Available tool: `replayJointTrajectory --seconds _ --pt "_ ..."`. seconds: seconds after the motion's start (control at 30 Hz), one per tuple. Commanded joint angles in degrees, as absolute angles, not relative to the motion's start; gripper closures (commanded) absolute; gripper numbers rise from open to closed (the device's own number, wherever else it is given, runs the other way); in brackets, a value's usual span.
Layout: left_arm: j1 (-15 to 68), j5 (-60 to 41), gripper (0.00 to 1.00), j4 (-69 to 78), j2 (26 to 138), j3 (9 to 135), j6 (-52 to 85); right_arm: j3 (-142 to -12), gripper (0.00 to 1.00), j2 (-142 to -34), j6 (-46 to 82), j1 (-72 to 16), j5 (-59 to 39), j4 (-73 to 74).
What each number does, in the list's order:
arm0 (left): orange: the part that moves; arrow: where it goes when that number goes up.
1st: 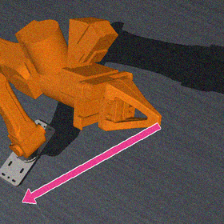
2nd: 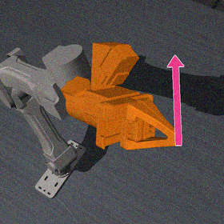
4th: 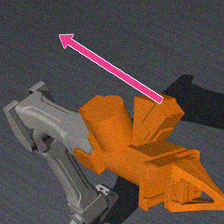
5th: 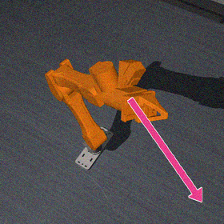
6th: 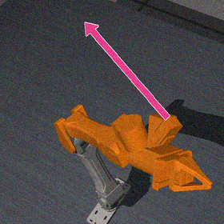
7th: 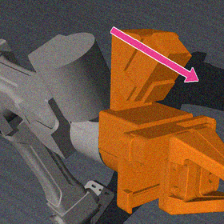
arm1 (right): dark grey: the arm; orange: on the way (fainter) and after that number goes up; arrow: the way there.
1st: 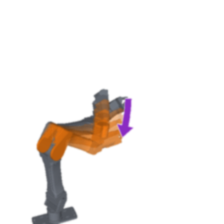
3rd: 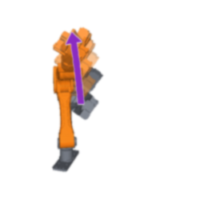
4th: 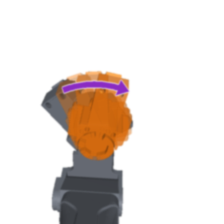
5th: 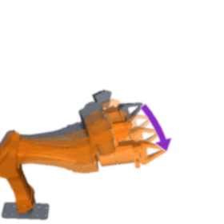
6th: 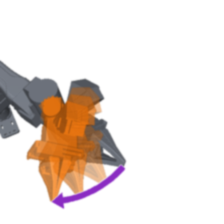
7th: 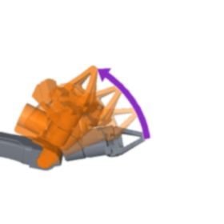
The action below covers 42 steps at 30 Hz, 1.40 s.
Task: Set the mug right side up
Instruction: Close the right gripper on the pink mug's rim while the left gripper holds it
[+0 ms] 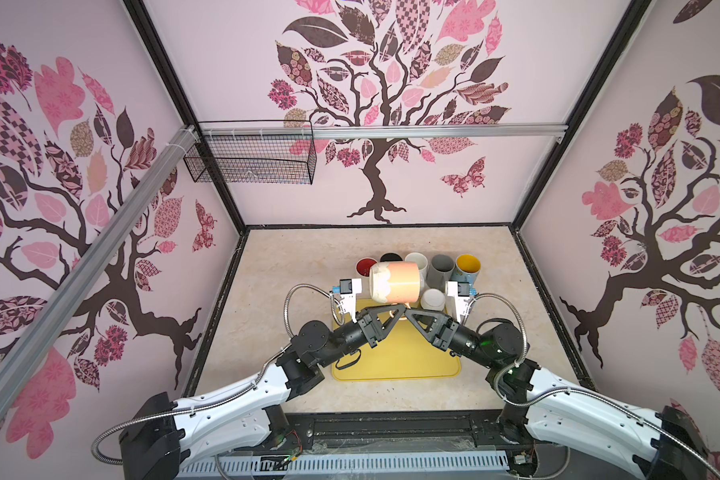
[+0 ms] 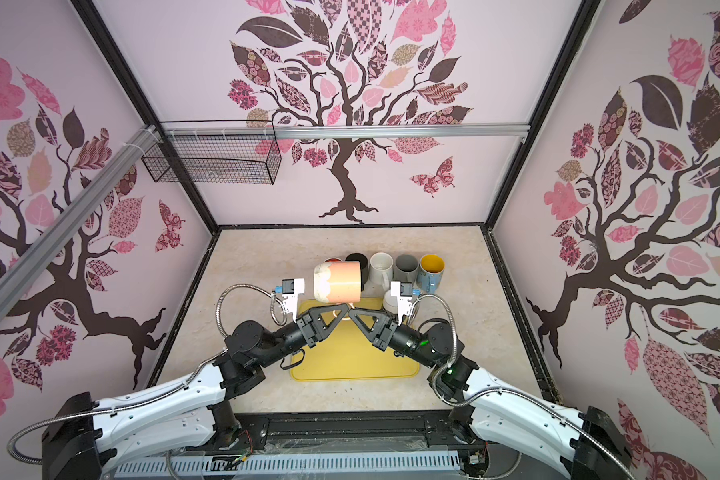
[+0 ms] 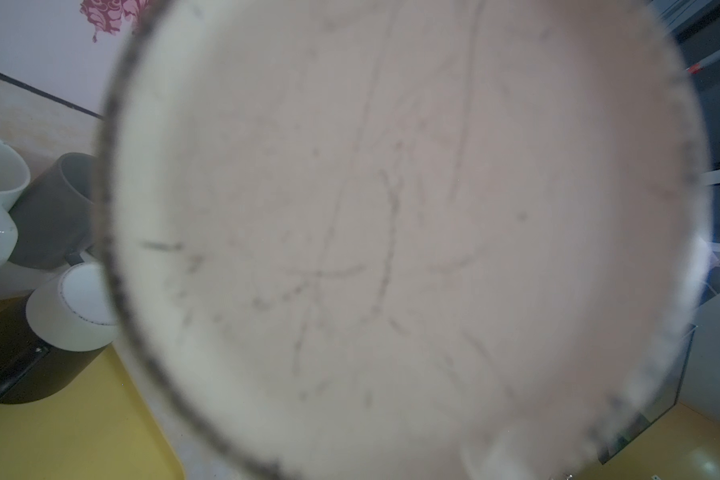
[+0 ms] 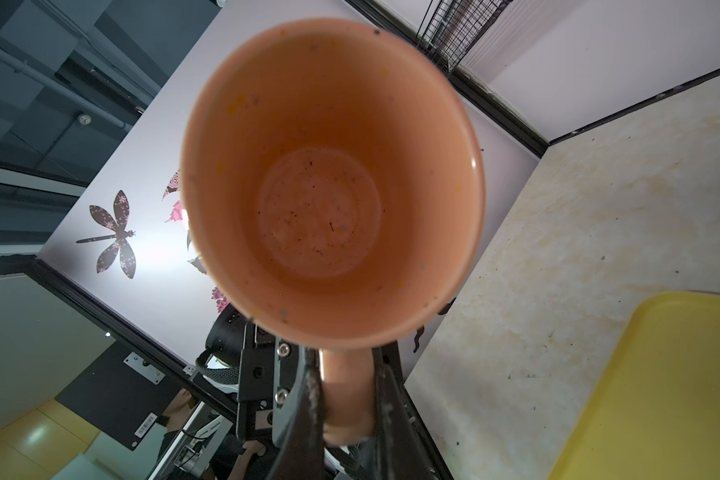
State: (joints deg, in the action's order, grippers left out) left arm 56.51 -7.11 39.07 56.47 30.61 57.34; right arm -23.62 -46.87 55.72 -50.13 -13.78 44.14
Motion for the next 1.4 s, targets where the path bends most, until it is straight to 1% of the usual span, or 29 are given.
replayJointTrajectory --seconds 0.0,0.03,0.1,0.13,0.17,0.23,0.33,0.4,0.53,0.67,0.7,0.8,0.9,0.93,1.13,1.17,1.2,1.27,1.3,1.37 --pt "57.11 -7.72 1.00 42.37 54.20 30.30 58.20 -26.46 1.00 -47.49 52.38 -50.14 -15.01 46.26" --pt "57.13 -7.51 0.92 41.40 53.77 30.54 57.77 -26.53 1.00 -47.67 52.42 -50.14 -15.28 46.45" --pt "57.12 -6.75 0.71 38.92 52.70 31.04 57.01 -26.80 1.00 -48.02 52.55 -50.10 -15.94 46.32" --pt "57.13 -6.46 0.66 37.80 52.37 31.35 56.55 -26.79 1.00 -48.20 52.43 -50.10 -16.12 46.32" --pt "57.13 -6.01 0.63 36.27 51.77 31.71 56.01 -26.80 1.00 -48.21 52.47 -50.12 -16.17 46.37" --pt "57.13 -5.26 0.62 34.15 50.78 31.99 54.95 -26.72 1.00 -48.23 52.38 -50.10 -16.10 46.32" --pt "56.96 -4.77 0.65 33.17 49.46 31.82 53.76 -26.80 1.00 -47.96 51.81 -50.10 -15.83 45.73" --pt "56.48 -4.52 0.66 32.20 48.55 31.56 53.53 -26.93 1.00 -47.93 51.60 -50.16 -15.95 45.40" --pt "54.21 -5.26 0.70 31.64 47.07 30.56 54.67 -26.98 1.00 -47.86 51.42 -50.12 -16.36 45.05" --pt "52.67 -5.79 0.71 31.40 46.24 29.79 55.60 -27.04 1.00 -47.71 51.13 -50.14 -16.39 44.48" --pt "52.65 -5.79 0.72 31.29 46.20 29.90 55.55 -27.16 1.00 -47.92 51.13 -50.15 -16.56 44.51" --pt "52.65 -6.38 0.82 31.67 47.18 30.20 55.70 -27.07 1.00 -48.48 51.55 -50.13 -16.62 45.08" --pt "52.69 -7.51 0.98 31.47 48.40 30.87 55.41 -27.25 1.00 -48.89 51.50 -50.15 -17.09 45.15" --pt "52.65 -7.80 1.00 31.22 48.67 31.02 55.34 -27.37 1.00 -49.03 51.50 -50.10 -17.37 45.18" --pt "52.69 -11.07 1.00 32.58 50.66 31.27 54.60 -27.44 1.00 -49.21 50.46 -50.12 -17.74 45.44" --pt "52.65 -11.85 1.00 32.52 51.01 31.29 54.49 -27.47 0.95 -49.15 50.45 -50.18 -17.34 45.44" --pt "52.65 -12.40 1.00 32.75 51.32 31.25 54.57 -27.59 0.86 -49.13 50.45 -50.10 -17.14 45.39" --pt "52.65 -13.88 1.00 33.31 51.94 31.06 54.60 -27.77 0.77 -49.12 50.41 -50.11 -16.79 45.01" --pt "52.65 -14.54 1.00 33.39 52.18 31.16 54.75 -27.89 0.73 -49.12 50.37 -50.17 -16.54 44.75" --pt "52.69 -15.65 1.00 33.59 52.56 31.07 54.84 -28.12 0.70 -49.08 50.27 -50.10 -16.20 44.65"
